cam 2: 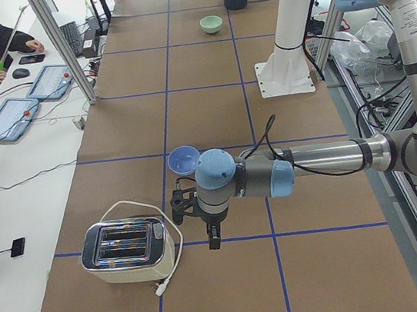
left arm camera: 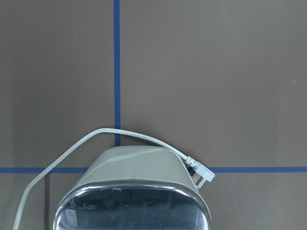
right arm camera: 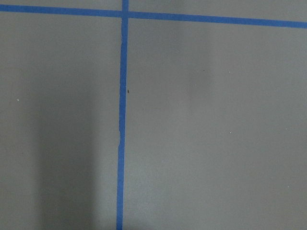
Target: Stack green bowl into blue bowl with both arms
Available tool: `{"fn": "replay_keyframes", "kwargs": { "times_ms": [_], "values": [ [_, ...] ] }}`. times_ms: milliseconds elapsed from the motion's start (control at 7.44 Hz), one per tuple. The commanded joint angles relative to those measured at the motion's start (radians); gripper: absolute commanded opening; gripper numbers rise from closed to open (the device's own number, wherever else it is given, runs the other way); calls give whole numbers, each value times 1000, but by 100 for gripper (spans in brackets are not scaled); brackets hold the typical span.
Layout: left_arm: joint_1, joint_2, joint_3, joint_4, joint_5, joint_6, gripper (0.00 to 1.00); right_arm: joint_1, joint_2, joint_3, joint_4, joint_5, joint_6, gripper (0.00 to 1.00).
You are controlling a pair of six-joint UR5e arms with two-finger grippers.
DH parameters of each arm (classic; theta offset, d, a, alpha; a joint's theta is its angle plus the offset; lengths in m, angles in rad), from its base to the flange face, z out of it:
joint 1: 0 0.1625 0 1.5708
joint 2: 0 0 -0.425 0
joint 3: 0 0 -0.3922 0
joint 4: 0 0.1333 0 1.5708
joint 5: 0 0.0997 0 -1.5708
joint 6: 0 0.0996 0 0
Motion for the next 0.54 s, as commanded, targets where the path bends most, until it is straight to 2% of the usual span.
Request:
{"fn": "replay_keyframes", "kwargs": {
  "times_ms": [0, 269, 403],
  "values": [
    [0, -47, -7, 1, 0, 0, 99, 0, 45, 3, 4, 3, 11, 100],
    [0, -118, -6, -29, -2, -3, 99, 0, 114, -16, 106, -5, 14, 100],
    [1, -135, -3, -73, -2, -3, 99, 0, 118, -36, 198, 1, 16, 100]
  ]
}}
